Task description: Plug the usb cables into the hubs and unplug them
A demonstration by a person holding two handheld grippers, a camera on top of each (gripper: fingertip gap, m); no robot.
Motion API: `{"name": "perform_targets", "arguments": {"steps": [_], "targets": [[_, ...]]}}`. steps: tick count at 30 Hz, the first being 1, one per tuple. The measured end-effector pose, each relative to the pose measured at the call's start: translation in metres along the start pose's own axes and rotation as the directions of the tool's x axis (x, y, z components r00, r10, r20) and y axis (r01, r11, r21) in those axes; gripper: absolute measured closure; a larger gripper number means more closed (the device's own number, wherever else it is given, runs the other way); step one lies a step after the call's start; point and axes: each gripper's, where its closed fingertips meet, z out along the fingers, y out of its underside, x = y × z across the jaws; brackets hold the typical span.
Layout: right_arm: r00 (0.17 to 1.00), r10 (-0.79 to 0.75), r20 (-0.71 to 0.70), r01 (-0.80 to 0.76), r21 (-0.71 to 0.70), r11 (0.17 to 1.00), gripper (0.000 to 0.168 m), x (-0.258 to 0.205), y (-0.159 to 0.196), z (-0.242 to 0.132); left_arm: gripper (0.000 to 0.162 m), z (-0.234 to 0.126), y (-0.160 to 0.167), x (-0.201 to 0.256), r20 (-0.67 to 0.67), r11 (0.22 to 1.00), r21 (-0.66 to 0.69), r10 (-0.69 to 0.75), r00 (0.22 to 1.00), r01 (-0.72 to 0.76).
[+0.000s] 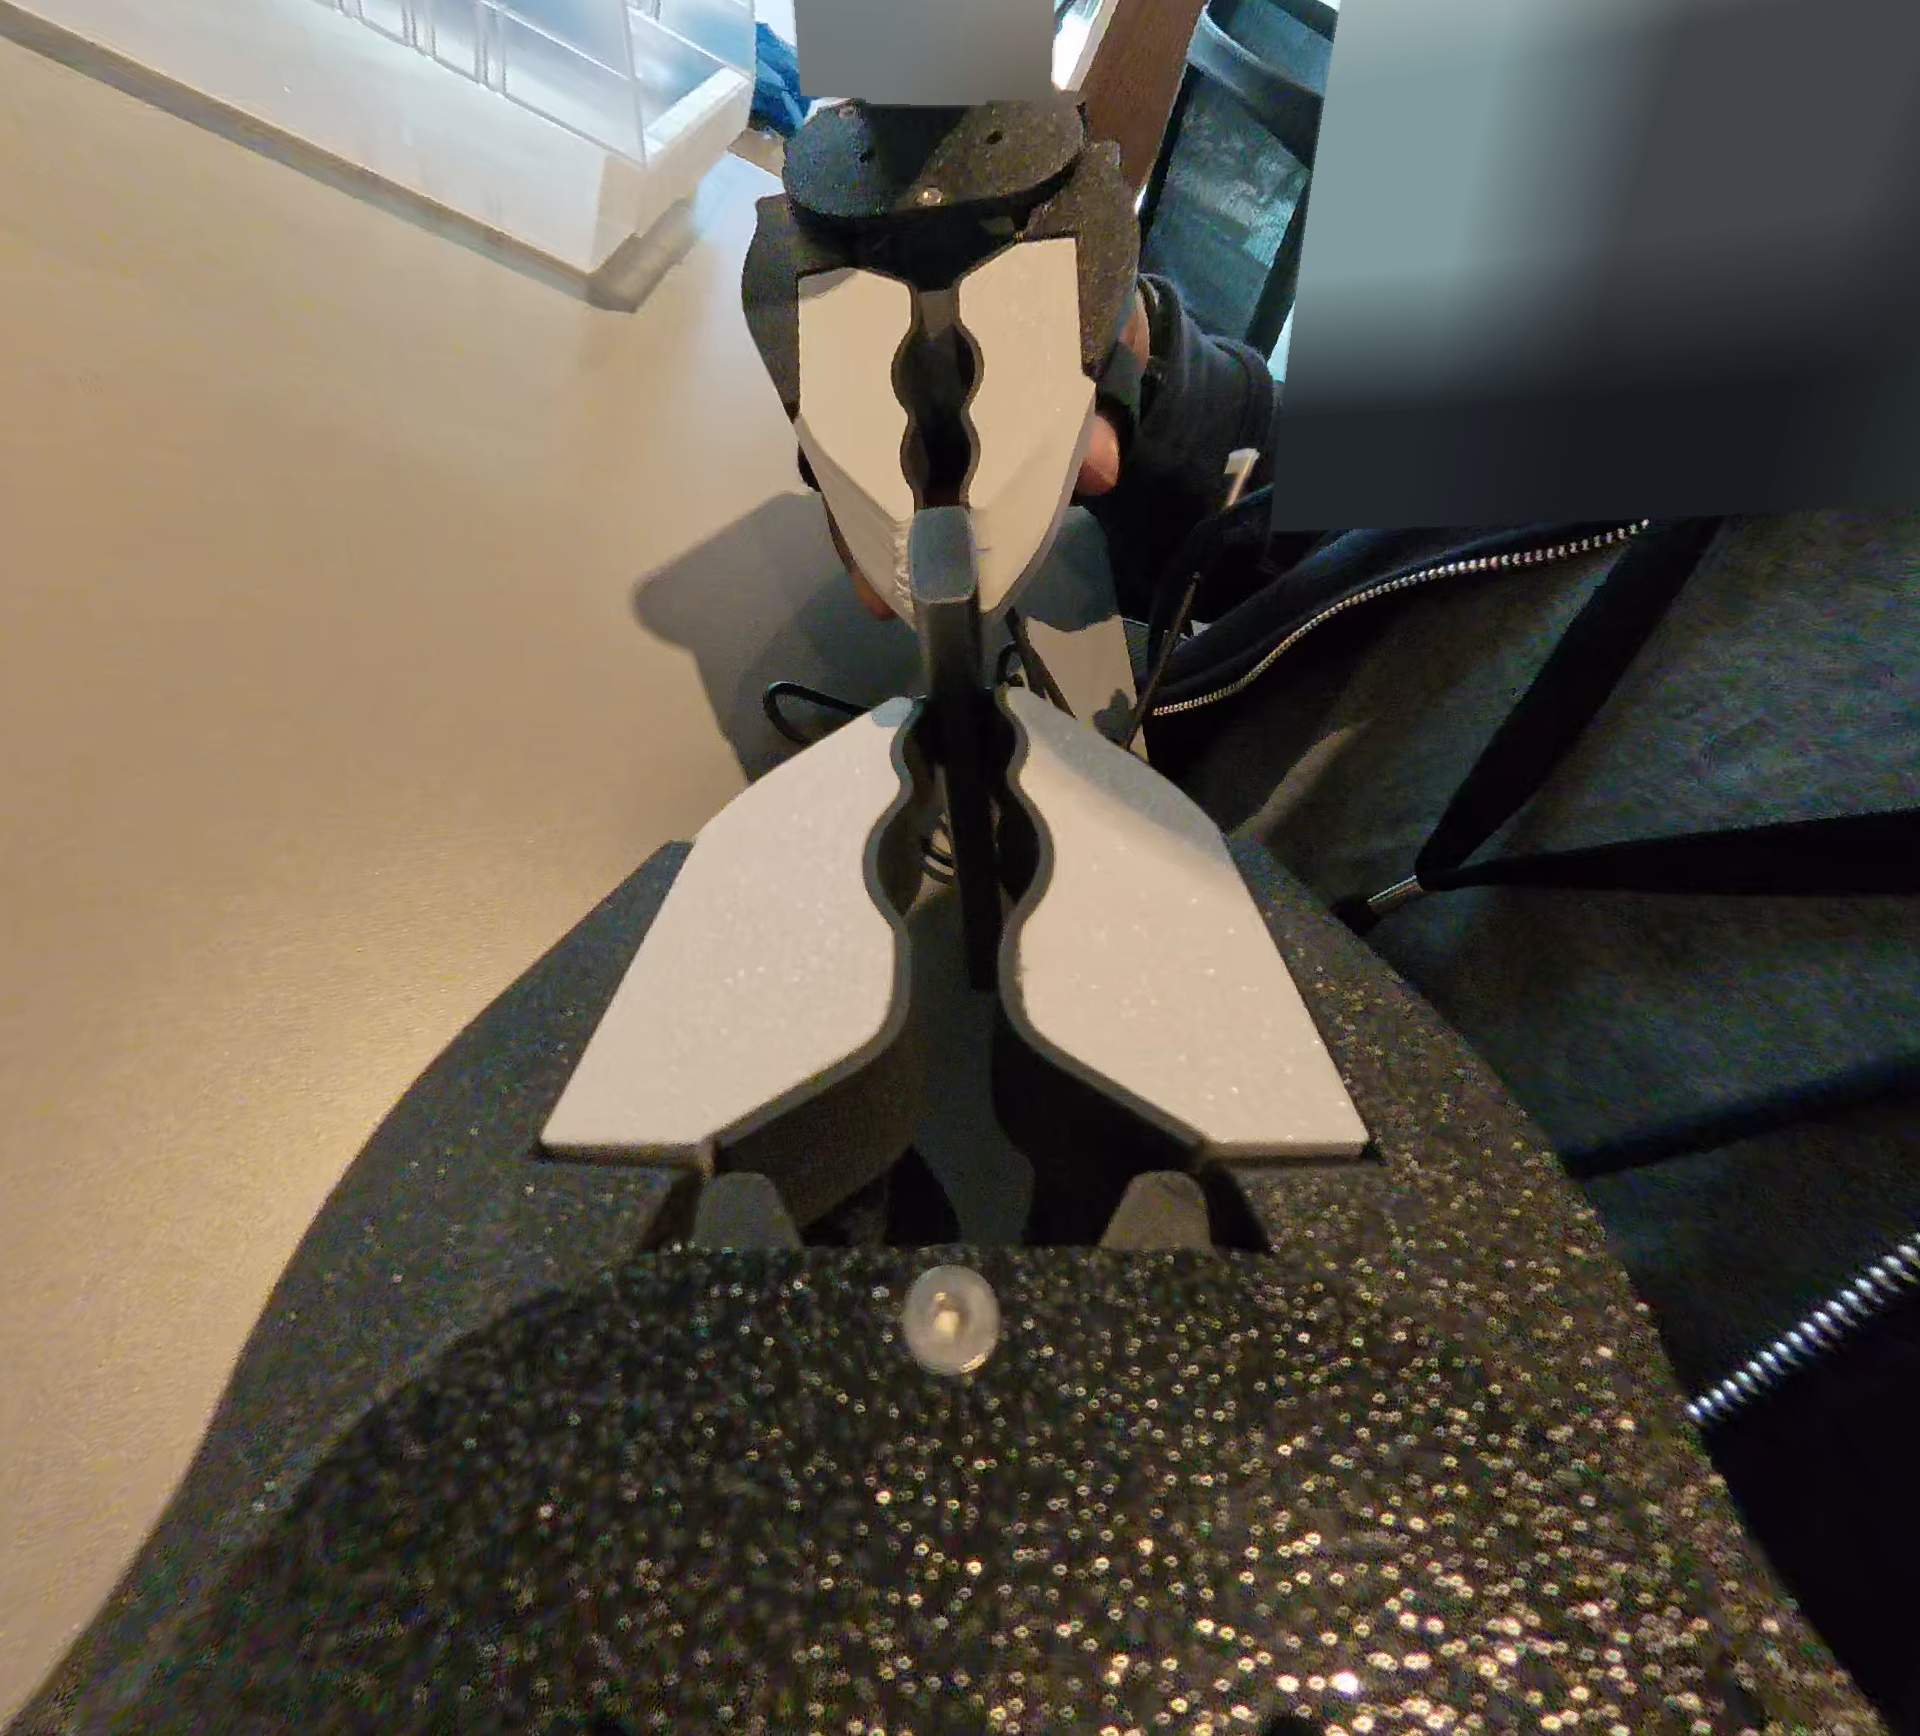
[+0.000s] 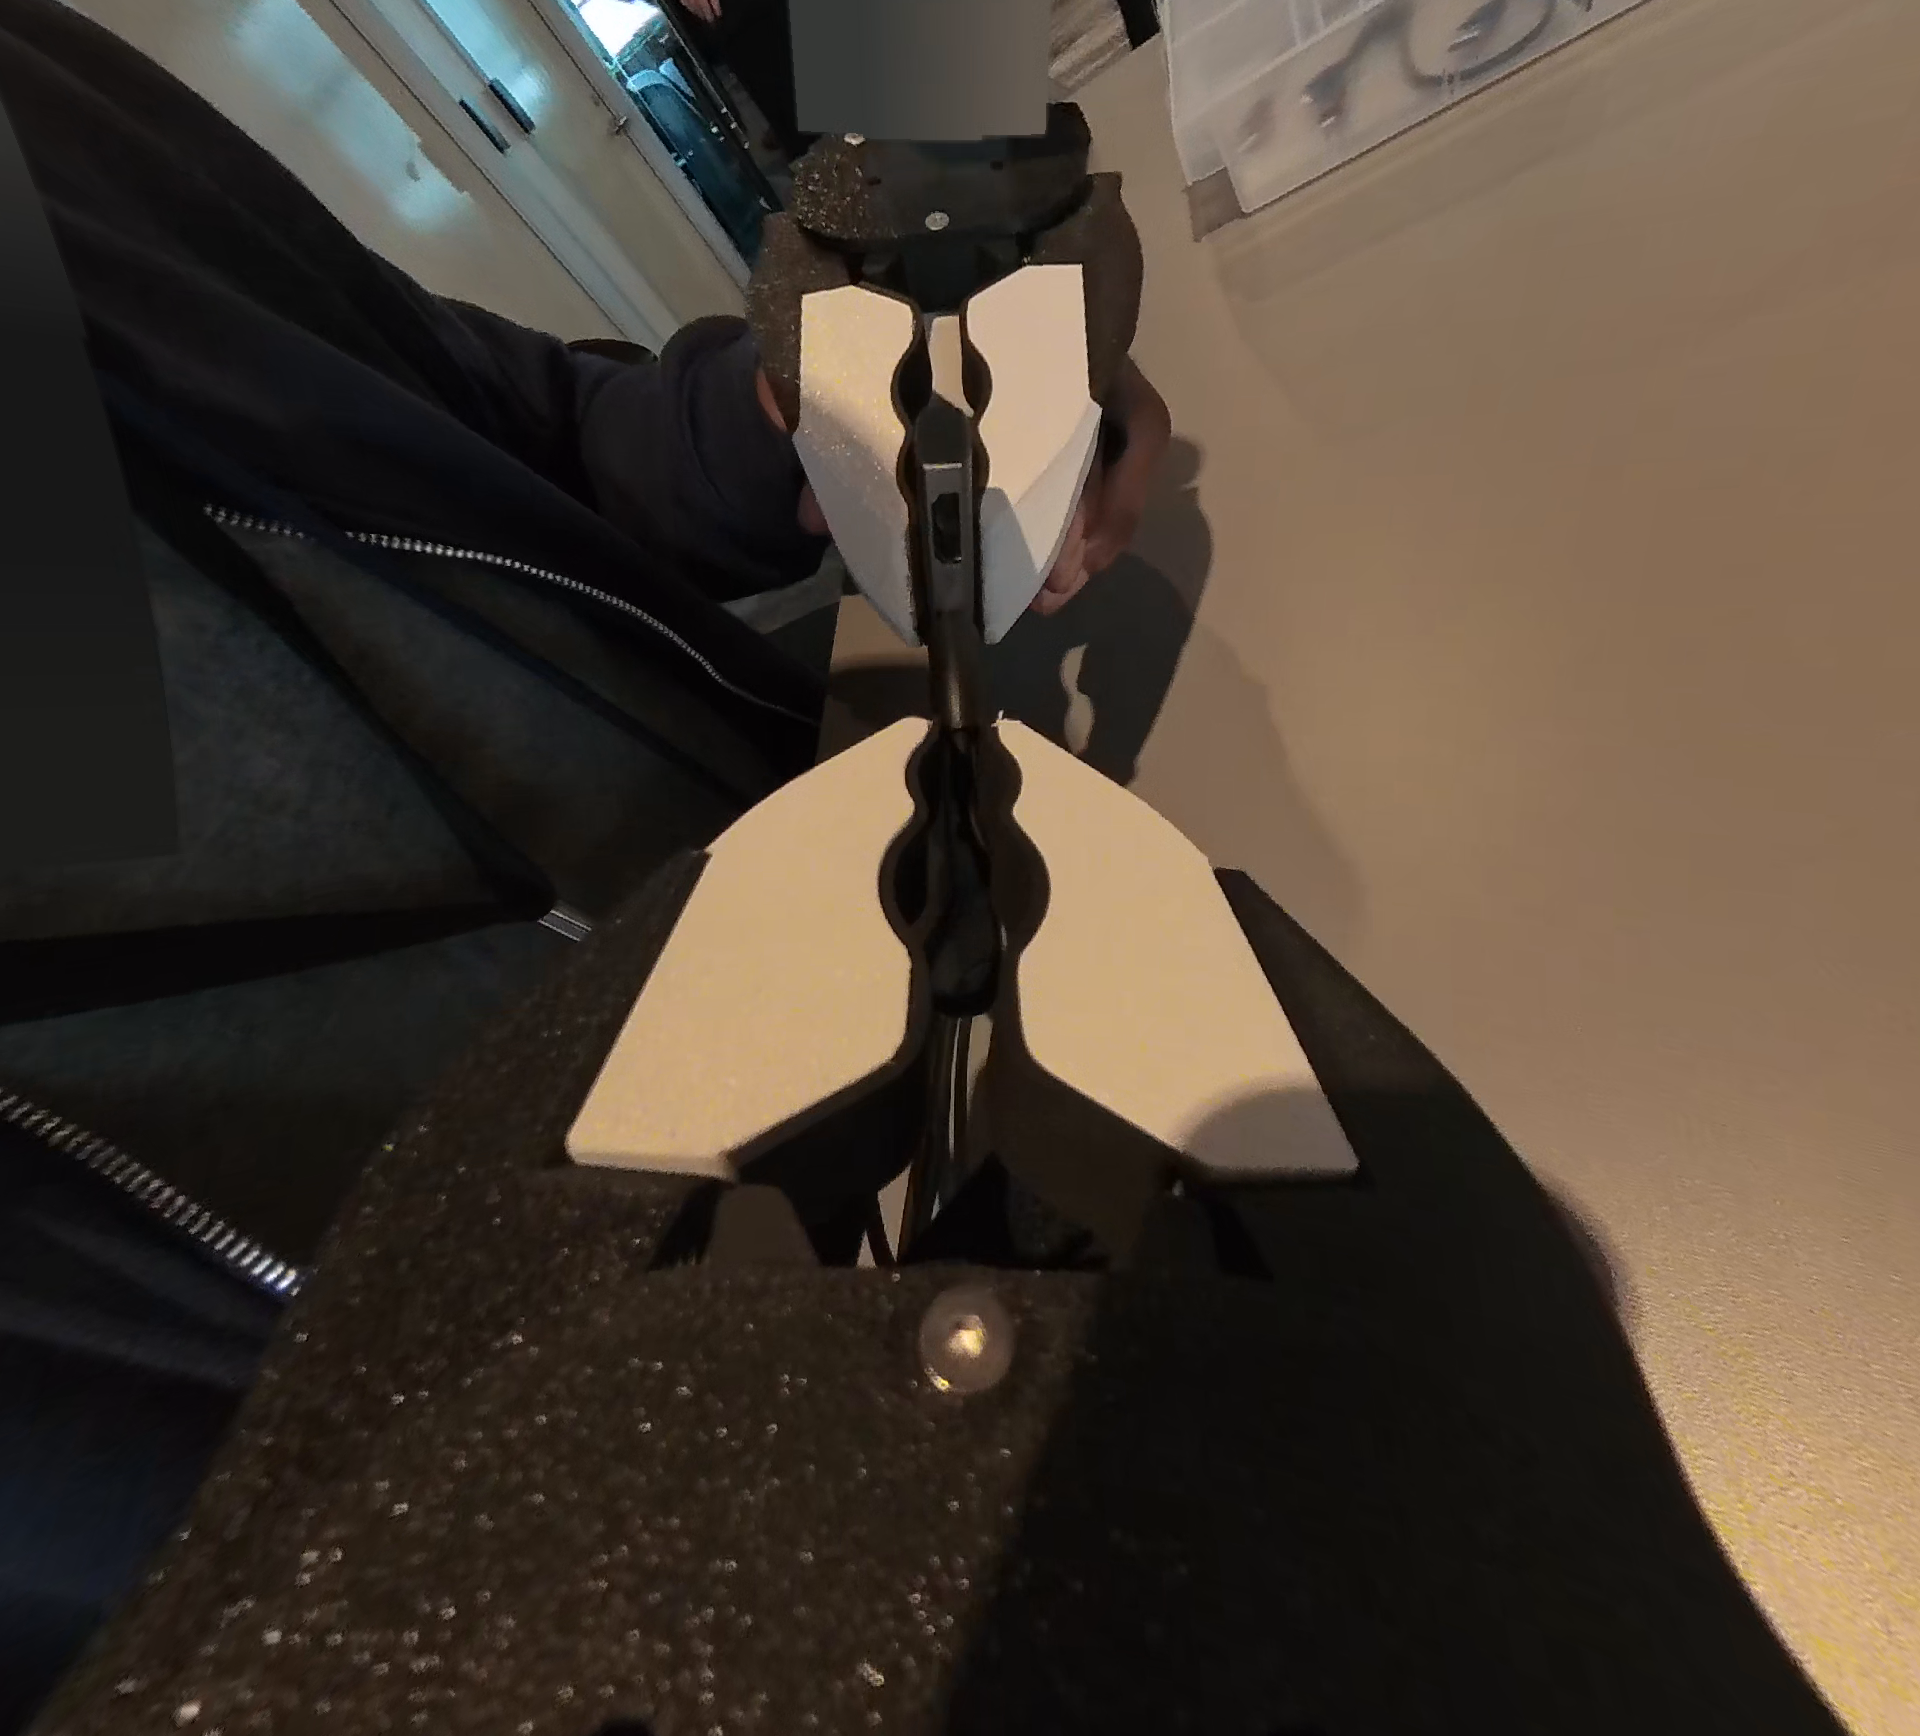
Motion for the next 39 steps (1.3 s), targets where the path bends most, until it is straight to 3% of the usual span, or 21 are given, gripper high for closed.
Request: {"name": "perform_targets", "arguments": {"steps": [21,28,39], "targets": [[1.0,0.006,0.011,-0.006,-0.013,1.0,0.162,-0.001,0.003,0.001,0.152,0.003,0.001,0.001,-0.011,0.999,-0.033,0.014,1.0,-0.014],[1.0,0.026,-0.011,-0.025,0.117,0.993,0.16,0.001,-0.01,-0.003,0.152,-0.002,-0.009,-0.004,-0.019,0.999,0.035,-0.008,1.0,0.008],[0.999,0.008,-0.035,-0.003,0.13,0.991,0.159,0.002,-0.01,0.002,0.152,0.0,-0.003,-0.004,0.007,1.0,-0.021,0.006,1.0,-0.005]]}}
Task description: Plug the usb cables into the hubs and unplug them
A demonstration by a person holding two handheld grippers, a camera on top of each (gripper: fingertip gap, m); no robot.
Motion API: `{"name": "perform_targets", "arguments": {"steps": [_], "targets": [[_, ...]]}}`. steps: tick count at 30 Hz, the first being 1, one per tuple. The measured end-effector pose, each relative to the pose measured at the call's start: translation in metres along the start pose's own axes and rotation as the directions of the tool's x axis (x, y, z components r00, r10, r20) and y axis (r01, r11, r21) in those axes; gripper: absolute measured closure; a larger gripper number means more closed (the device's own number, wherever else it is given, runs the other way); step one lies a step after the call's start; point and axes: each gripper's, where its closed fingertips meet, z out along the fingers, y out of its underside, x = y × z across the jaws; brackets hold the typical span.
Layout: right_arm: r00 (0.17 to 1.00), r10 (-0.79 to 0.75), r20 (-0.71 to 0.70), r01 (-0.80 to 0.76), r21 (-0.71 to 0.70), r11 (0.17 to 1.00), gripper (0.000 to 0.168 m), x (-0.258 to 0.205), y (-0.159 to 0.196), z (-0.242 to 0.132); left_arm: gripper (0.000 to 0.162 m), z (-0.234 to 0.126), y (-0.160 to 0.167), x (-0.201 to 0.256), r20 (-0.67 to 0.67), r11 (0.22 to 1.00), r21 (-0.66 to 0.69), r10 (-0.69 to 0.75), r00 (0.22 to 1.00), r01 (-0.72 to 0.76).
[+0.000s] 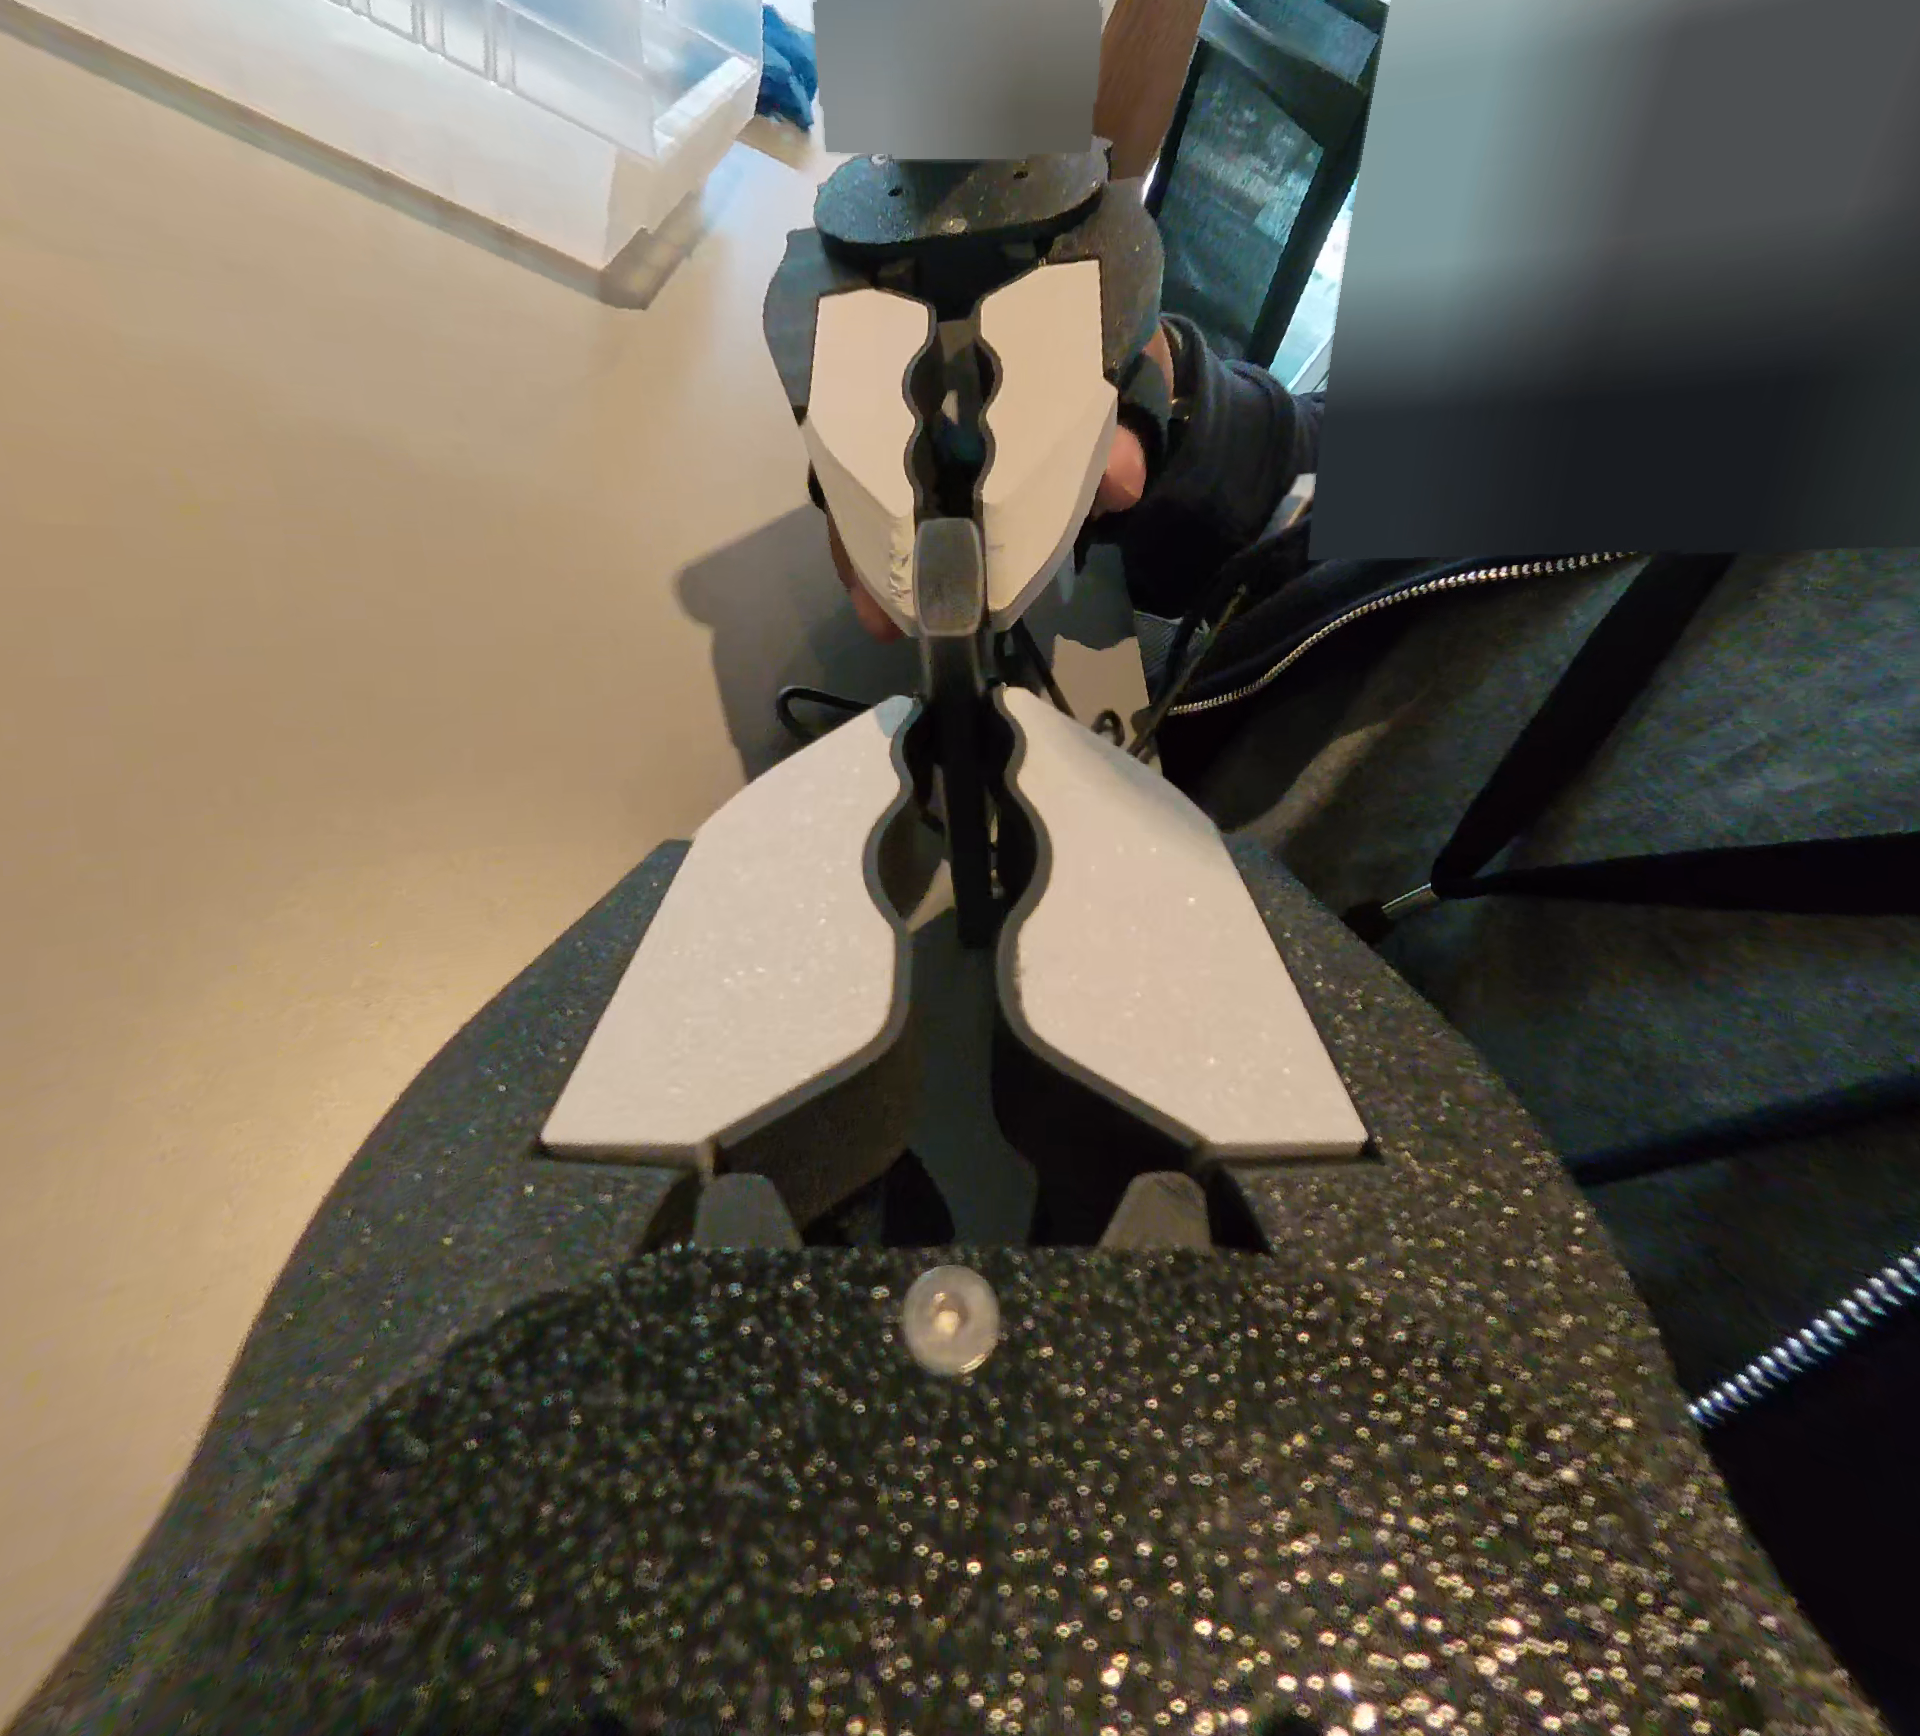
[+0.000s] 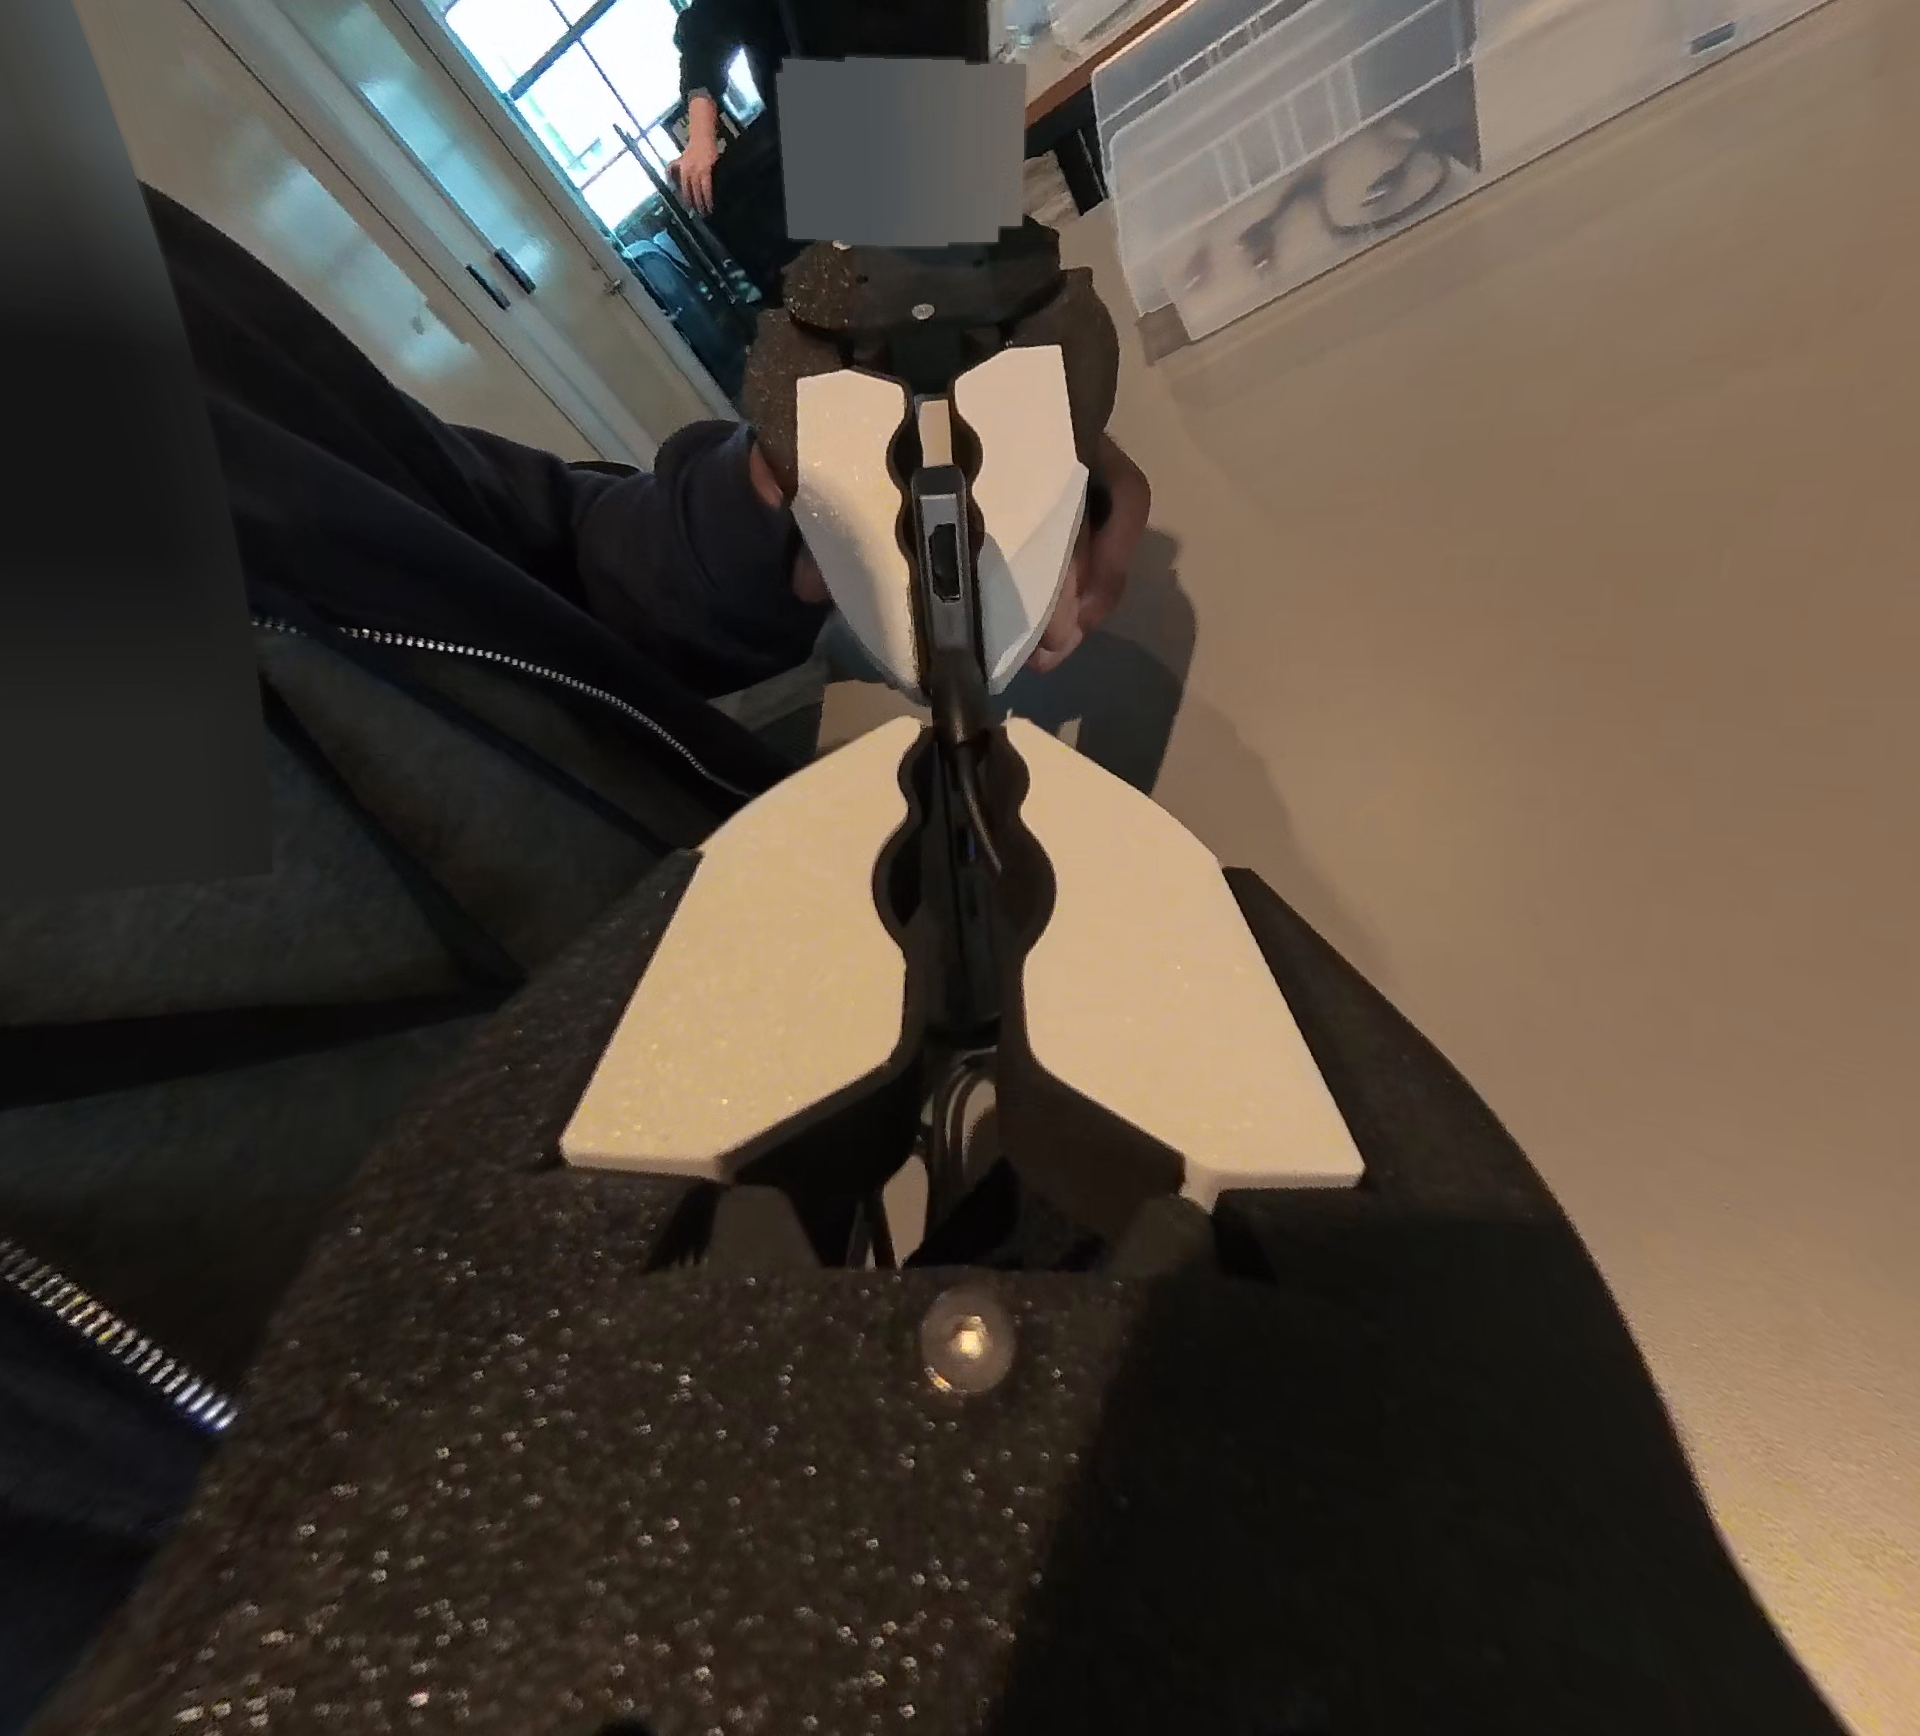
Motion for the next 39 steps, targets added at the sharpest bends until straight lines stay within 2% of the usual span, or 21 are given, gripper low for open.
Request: {"name": "perform_targets", "arguments": {"steps": [5,14,21,24,27,31,35,39], "targets": [[1.0,-0.001,-0.005,0.001,-0.013,1.0,0.159,0.0,0.001,0.001,0.152,0.0,0.002,0.0,0.013,1.0,-0.023,0.007,1.0,-0.007],[0.999,-0.033,-0.023,0.029,-0.152,0.988,0.16,-0.001,0.006,0.0,0.152,0.002,0.003,0.001,0.022,0.991,-0.122,0.048,0.999,-0.045],[0.998,-0.056,-0.034,0.048,-0.202,0.978,0.16,-0.001,0.005,-0.001,0.152,0.002,0.002,0.001,0.015,0.986,-0.158,0.057,0.998,-0.054],[0.997,-0.045,-0.062,0.034,-0.162,0.986,0.159,0.002,-0.001,-0.002,0.152,0.0,-0.003,-0.004,0.002,0.993,-0.117,0.007,1.0,-0.007],[0.996,0.007,-0.084,-0.014,-0.089,0.996,0.159,0.009,-0.012,-0.001,0.152,-0.003,-0.011,-0.01,-0.083,0.99,-0.013,-0.138,0.987,0.138],[0.993,0.077,-0.095,-0.072,0.049,0.996,0.158,0.018,-0.034,-0.006,0.152,-0.011,-0.016,-0.021,-0.232,0.934,0.127,-0.298,0.926,0.333],[0.991,0.126,-0.042,-0.11,0.264,0.958,0.156,0.015,-0.068,-0.029,0.152,-0.028,-0.023,-0.025,-0.333,0.867,0.248,-0.343,0.878,0.433],[0.99,0.084,-0.116,-0.055,0.232,0.971,0.154,0.018,-0.068,-0.035,0.152,-0.038,-0.029,-0.032,-0.347,0.816,0.313,-0.378,0.858,0.486]]}}
